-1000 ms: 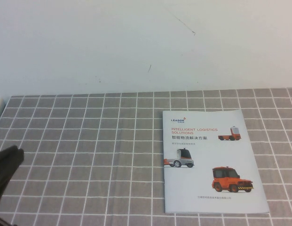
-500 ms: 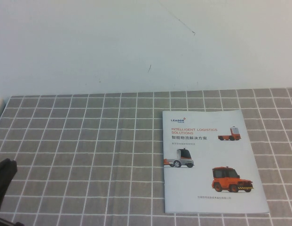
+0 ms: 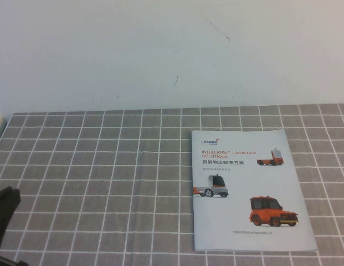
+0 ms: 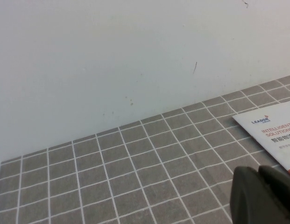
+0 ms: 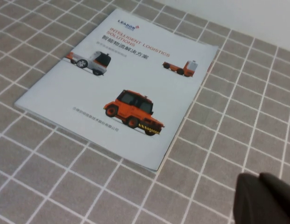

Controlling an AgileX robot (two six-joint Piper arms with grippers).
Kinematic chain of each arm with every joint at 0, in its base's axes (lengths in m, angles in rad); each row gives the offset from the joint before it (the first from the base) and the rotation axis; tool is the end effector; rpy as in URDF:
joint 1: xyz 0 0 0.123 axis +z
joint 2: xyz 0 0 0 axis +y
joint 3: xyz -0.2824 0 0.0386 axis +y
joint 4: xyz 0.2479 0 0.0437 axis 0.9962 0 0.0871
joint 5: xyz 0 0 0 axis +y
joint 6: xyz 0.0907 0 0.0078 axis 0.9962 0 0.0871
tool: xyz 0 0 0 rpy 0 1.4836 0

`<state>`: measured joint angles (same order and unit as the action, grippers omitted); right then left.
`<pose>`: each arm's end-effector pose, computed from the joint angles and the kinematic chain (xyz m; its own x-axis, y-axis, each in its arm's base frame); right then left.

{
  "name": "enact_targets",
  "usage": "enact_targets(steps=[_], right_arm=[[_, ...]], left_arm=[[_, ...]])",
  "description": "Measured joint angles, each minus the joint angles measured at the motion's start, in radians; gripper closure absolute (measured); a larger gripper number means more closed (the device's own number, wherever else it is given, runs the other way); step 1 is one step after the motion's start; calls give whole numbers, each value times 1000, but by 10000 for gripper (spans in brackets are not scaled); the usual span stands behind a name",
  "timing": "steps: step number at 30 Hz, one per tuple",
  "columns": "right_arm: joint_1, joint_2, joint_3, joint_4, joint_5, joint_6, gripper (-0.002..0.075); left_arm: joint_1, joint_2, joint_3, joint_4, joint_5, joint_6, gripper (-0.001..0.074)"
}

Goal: Close book
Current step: 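Close the open booklet and leave it lying on the table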

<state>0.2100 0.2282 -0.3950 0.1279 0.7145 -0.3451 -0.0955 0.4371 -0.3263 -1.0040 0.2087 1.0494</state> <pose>0.0495 0.0183 0.2686 -0.3488 -0.3247 -0.8792 -0.3784 0.9070 -0.1849 0.0985 -0.0255 0.2812 -0.1208 0.0663 -0.9905 0.2734 0.9614 0.0310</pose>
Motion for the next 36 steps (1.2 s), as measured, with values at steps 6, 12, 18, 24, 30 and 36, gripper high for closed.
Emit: enact_targets(steps=[6,12,18,24,30,36], right_arm=[[0,0,14,4,0,2,727],[0,0,14,4,0,2,727],[0,0,14,6,0,2,727],[0,0,14,8,0,2,727],[0,0,14,8,0,2,727],[0,0,14,8,0,2,727]], left_arm=[[0,0,0,-6,0,-2,736],[0,0,0,-6,0,-2,736],[0,0,0,-6,0,-2,736],[-2,-89,59,-1,-41,8,736],[-6,-307,250,23,-56,144,736],[-6,-420,349,54,-26,197,736]])
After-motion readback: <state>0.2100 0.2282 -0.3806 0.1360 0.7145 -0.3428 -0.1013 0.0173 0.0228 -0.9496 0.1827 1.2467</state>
